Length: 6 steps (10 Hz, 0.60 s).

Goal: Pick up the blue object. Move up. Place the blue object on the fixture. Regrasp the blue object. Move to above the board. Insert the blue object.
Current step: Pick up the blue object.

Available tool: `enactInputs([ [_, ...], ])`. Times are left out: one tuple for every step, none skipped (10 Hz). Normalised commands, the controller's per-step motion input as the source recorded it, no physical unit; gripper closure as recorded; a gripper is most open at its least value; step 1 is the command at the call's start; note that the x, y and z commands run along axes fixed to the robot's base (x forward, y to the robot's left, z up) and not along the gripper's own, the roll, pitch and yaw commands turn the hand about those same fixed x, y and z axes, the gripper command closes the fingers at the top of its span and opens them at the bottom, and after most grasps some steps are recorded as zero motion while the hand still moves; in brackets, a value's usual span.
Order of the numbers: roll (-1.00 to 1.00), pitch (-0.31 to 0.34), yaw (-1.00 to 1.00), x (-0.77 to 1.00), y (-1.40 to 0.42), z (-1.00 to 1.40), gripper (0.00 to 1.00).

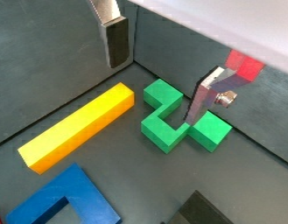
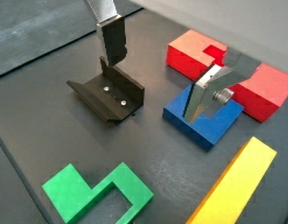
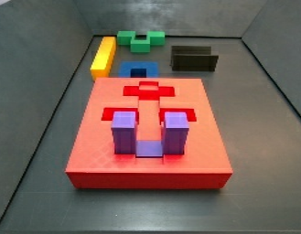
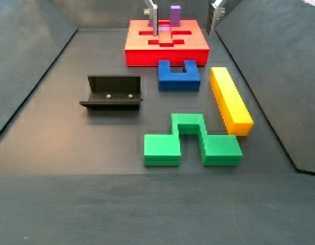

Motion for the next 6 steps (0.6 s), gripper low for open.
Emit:
enactInputs([
  [0.0,0.0,0.0,0.0,0.0,-0.02,0.0],
  [0.0,0.009,0.0,0.0,0.0,-0.03,0.0],
  [0.0,0.0,0.0,0.01,0.0,-0.02,0.0],
  [-0.04,-0.007,0.0,0.09,-0.01,-0.11,0.0],
  [-0.05,-0.036,0.0,0.11,-0.09,-0.18,0.0],
  [-0.01,-0.011,0.0,0.07,-0.07,-0.17,0.0],
])
